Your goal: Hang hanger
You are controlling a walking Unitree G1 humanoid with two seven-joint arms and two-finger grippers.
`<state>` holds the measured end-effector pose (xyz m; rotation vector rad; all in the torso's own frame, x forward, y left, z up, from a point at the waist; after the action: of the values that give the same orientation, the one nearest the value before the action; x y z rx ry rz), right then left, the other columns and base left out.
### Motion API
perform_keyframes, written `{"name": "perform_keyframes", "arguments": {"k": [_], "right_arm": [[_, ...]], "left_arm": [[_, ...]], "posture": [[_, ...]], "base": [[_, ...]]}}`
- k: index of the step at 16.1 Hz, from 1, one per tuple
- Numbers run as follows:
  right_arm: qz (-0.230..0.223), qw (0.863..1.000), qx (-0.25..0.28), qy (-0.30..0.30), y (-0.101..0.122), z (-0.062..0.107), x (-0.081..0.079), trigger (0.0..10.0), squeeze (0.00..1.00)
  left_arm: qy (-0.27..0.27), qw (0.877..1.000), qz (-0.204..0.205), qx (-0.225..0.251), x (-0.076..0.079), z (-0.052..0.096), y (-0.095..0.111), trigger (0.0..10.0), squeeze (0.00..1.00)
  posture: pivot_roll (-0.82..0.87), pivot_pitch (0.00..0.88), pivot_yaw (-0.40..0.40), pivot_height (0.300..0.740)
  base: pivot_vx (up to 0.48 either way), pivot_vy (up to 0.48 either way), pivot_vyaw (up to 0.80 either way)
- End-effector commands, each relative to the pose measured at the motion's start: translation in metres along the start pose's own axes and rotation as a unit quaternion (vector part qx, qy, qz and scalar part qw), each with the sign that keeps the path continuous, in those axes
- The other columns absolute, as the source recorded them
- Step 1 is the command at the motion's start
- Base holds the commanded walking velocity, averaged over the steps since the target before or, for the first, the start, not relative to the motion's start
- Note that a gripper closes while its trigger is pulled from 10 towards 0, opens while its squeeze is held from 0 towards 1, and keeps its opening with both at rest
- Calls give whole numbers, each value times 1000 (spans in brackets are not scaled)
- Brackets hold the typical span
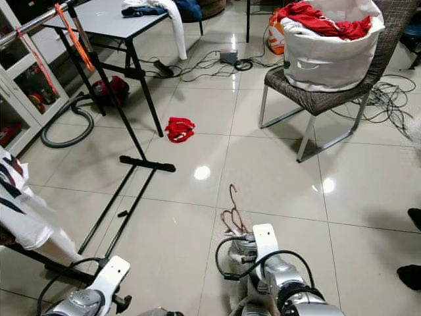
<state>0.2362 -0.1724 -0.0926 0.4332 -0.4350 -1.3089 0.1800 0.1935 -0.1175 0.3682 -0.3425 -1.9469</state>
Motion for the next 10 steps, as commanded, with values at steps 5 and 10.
{"name": "perform_keyframes", "arguments": {"k": [5,10], "right_arm": [[18,1000,3,18,3,-1,-10,10000,0],[22,1000,2,21,5,-1,-13,10000,0]], "left_arm": [[9,1000,-9,-6,-6,2,-5,10000,0],[9,1000,-10,-5,-8,2,-4,10000,0]], "posture": [[-194,0,132,740],[-198,0,135,740]], "base": [[0,0,0],[0,0,0]]}}
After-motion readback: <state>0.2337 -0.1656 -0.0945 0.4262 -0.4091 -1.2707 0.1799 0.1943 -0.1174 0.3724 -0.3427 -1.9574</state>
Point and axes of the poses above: a point about 5 cm out from each wrist's last joint towards the gripper, its own z axis pointing back from the gripper into the wrist, its own y axis along the axis of the wrist's last joint, x = y × z, the point moved 3 cm from there along -z, pointing out of the wrist towards the gripper, and after that the axes turned 4 degrees about z, right-handed, at the moved point
